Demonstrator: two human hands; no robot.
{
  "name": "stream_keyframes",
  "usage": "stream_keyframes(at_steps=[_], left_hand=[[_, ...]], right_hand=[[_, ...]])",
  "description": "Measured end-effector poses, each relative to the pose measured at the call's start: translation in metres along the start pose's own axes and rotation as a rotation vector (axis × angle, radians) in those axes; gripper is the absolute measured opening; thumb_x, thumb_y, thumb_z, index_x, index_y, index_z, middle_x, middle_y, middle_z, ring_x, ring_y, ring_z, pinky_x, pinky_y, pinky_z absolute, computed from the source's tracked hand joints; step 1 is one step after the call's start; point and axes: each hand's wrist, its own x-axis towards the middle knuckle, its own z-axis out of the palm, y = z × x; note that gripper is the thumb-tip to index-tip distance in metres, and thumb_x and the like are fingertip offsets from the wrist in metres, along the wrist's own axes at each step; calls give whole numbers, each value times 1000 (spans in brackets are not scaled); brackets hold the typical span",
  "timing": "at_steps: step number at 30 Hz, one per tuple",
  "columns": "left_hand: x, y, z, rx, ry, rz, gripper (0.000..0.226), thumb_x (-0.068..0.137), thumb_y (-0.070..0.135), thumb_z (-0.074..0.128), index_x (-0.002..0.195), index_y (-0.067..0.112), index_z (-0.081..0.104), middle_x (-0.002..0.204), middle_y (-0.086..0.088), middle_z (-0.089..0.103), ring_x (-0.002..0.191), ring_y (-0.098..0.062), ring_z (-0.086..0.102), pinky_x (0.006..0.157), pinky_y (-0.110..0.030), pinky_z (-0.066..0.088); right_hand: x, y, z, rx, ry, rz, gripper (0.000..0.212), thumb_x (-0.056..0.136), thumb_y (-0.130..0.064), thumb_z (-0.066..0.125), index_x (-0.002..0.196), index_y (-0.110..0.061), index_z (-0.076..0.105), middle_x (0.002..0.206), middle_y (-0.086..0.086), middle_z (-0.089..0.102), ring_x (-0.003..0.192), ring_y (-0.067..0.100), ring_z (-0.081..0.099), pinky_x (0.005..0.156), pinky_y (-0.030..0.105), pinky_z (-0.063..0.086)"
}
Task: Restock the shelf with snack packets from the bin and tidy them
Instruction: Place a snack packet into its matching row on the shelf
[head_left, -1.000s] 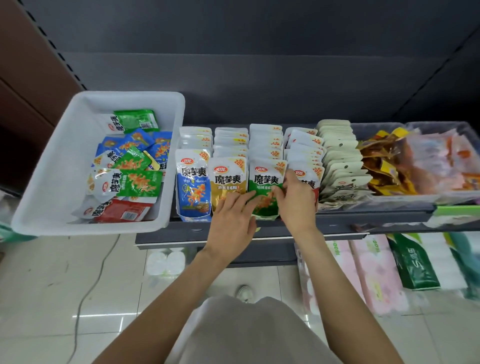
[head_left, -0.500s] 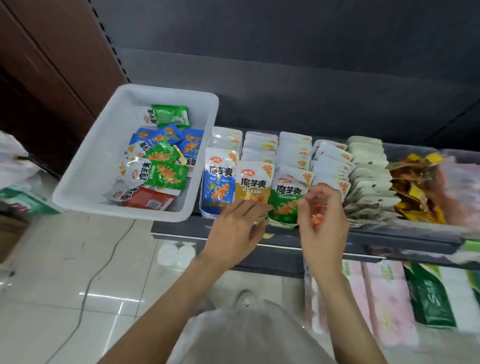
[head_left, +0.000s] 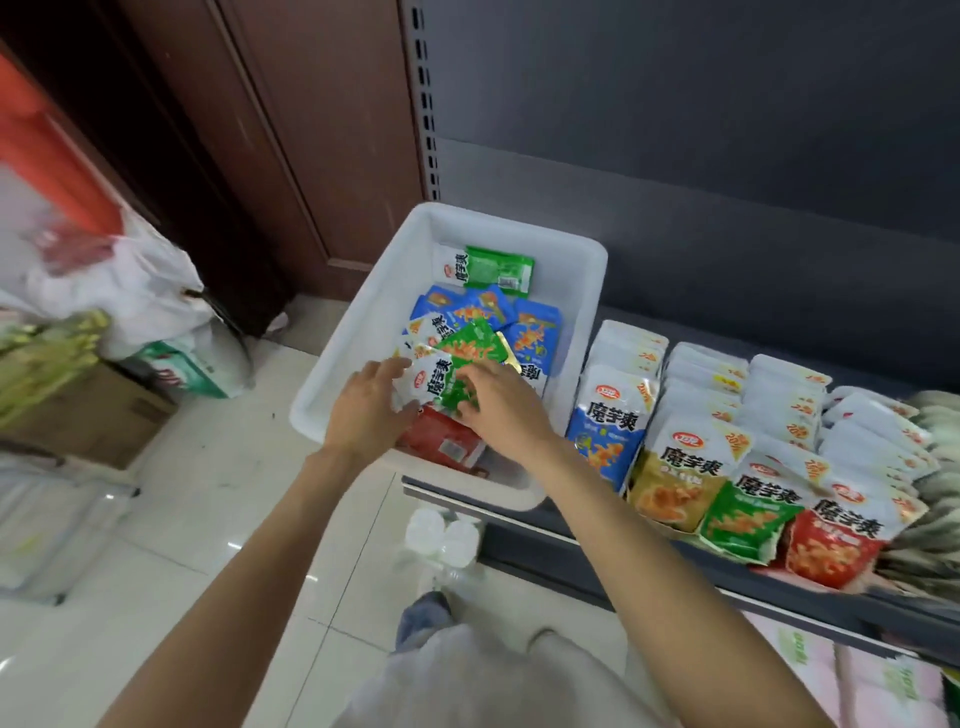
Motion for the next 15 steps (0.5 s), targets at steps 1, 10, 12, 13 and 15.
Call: stream_keyframes(at_steps=[1, 10, 12, 13, 15], left_hand=[[13, 0, 1, 42, -71, -10, 56, 84, 26, 66, 135, 17, 44, 128, -9, 52, 115, -30, 51, 95, -39, 41], [63, 2, 16, -355, -171, -99, 59, 87, 29, 63, 139, 22, 37, 131, -3, 46, 107, -20, 56, 90, -32, 46], [59, 6, 9, -762, -112, -179, 53, 88, 22, 64, 136, 20, 43, 129, -2, 50, 104, -13, 56, 80, -21, 46], [56, 9, 4, -920, -139, -197, 51, 88, 20, 64, 135, 21, 45, 128, 0, 52, 106, -12, 56, 80, -19, 45], [49, 14, -2, -1069, -227, -155, 47, 86, 22, 66, 130, 24, 51, 124, 3, 58, 110, -12, 57, 89, -25, 47]], right_hand=[[17, 2, 9, -86, -39, 34, 52, 90, -22, 61, 138, -13, 42, 140, 6, 46, 127, 23, 44, 106, 37, 37], [66, 15, 29, -201, 82, 350, 41, 89, -14, 63, 125, -12, 44, 114, 6, 57, 89, 20, 56, 67, 28, 41], [64, 14, 16, 284, 268, 524, 36, 92, -17, 60, 125, -11, 50, 116, 4, 61, 95, 20, 60, 71, 26, 42], [60, 11, 8, 668, 341, 588, 37, 90, -19, 62, 125, -10, 52, 119, 7, 63, 100, 22, 62, 80, 30, 48], [46, -1, -7, 1254, 435, 634, 37, 88, -16, 65, 123, -9, 54, 118, 11, 65, 102, 24, 64, 84, 39, 54]])
